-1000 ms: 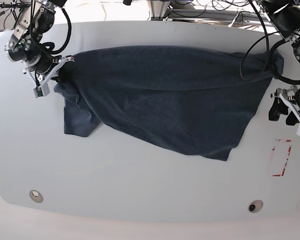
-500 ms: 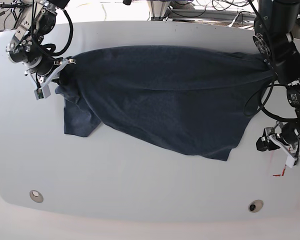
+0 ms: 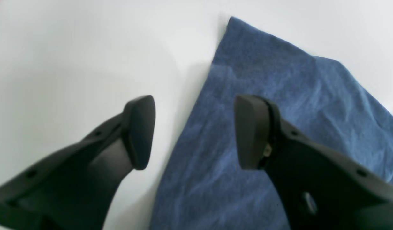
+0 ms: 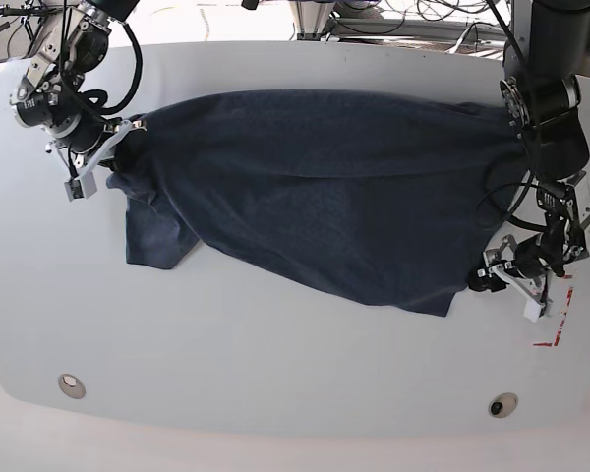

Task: Fold the T-shirt properly
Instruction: 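Open the left gripper and move it along the shirt edge, then lower the left gripper onto the shirt edge and close it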

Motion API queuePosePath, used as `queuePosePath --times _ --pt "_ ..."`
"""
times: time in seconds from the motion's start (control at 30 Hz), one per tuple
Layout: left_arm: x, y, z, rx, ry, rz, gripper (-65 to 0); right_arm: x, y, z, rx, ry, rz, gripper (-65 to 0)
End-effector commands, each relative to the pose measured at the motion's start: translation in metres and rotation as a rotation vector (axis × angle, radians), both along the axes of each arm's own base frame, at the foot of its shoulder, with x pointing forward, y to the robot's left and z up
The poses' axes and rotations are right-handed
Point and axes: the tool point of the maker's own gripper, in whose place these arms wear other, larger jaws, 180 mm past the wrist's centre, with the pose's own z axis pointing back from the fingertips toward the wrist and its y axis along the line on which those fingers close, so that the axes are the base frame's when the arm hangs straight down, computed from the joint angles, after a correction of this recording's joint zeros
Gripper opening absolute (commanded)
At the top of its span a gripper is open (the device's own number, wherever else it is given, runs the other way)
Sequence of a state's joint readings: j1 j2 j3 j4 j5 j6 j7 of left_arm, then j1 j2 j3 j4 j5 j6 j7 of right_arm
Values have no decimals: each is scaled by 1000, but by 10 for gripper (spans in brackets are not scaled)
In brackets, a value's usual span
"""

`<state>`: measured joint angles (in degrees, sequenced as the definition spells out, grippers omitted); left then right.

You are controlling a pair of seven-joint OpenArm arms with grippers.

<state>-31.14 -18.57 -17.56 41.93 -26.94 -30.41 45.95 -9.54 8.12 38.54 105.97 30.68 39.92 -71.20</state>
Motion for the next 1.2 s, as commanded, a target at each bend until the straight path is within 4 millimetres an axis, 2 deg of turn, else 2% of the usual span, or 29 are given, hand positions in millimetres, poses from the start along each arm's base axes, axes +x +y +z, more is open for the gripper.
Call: queuePosePath --times 0.0,0.1,0.37,0.5,0.8,0.9,0.97,1.17 --pt "21 10 25 -14 -77 31 -279 10 -2 13 -8 -53 6 -650" --pt "21 8 19 -27 -63 37 -279 11 -2 14 -8 -54 6 -650" --pt "16 -17 -6 11 1 -48 -279 11 -2 14 -8 -56 6 -650" --pt "12 -40 -14 -2 34 -100 -279 11 -2 14 -8 -56 6 -650" --pt "6 -65 -23 -7 81 -166 -283 12 -2 15 -8 -59 6 -650" --pt "6 -67 -23 -8 79 -173 -289 15 -2 17 -8 -67 6 -650" --pt "6 -73 -23 -15 72 -192 -324 15 -2 16 -7 -67 6 -650" --pt "0 -96 -27 -20 84 -276 -547 16 -3 17 -7 -70 4 -650"
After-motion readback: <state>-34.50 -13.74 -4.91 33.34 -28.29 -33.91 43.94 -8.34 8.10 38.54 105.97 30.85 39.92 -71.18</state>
